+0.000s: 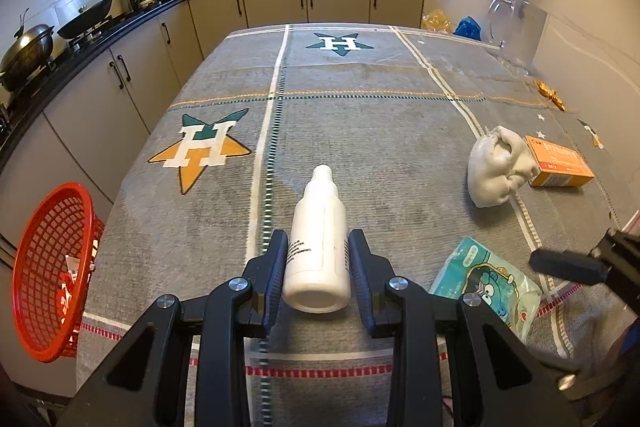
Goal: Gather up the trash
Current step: 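Grasp the white spray bottle with the left tool while the right tool grasps the teal packet, then lift the bottle and teal packet and carry both over the red basket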
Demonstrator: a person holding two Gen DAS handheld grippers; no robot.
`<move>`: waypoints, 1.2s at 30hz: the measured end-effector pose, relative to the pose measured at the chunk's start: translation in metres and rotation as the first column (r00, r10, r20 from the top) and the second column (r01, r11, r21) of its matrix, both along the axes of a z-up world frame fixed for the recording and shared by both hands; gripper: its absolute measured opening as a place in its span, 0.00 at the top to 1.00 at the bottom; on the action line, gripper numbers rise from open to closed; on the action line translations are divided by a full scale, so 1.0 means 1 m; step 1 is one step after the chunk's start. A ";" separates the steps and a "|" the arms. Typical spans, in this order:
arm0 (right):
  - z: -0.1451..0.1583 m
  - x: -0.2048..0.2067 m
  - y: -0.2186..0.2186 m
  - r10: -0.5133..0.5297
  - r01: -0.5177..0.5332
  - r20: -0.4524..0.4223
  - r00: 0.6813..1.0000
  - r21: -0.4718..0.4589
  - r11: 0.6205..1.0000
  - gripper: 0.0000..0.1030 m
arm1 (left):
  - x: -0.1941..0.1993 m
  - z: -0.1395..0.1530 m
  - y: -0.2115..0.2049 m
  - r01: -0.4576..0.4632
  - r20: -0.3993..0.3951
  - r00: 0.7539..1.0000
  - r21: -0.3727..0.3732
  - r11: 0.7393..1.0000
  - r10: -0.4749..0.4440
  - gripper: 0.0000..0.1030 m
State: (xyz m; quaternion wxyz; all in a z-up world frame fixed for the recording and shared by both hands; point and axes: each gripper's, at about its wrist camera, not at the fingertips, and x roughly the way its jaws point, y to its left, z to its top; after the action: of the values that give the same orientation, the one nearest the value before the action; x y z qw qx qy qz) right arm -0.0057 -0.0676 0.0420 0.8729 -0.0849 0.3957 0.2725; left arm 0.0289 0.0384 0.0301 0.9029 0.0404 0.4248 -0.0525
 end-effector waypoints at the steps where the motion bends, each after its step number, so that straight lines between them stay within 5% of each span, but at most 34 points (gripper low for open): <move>1: -0.003 -0.001 0.004 0.006 -0.006 0.003 1.000 -0.022 1.000 0.40 | -0.001 0.001 0.001 -0.001 0.002 1.000 -0.003 1.000 0.001 0.71; 6: -0.017 0.000 0.018 -0.008 0.007 -0.009 1.000 -0.121 0.993 0.42 | -0.005 0.000 0.006 -0.004 0.007 1.000 -0.011 1.000 0.004 0.71; 19: -0.016 -0.005 0.025 -0.084 0.087 0.023 0.996 -0.155 0.984 0.68 | -0.026 0.007 0.013 -0.015 0.050 0.999 -0.013 1.000 0.016 0.71; 36: -0.002 -0.018 0.027 -0.147 0.156 0.064 0.987 -0.158 0.975 0.69 | -0.038 0.010 0.025 -0.019 0.038 0.999 -0.027 0.999 0.020 0.74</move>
State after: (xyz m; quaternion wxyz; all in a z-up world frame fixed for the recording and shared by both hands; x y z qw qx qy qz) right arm -0.0238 -0.0408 0.0404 0.8913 -0.1321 0.3991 0.1697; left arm -0.0094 0.0635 0.0406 0.9117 0.0254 0.4072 -0.0485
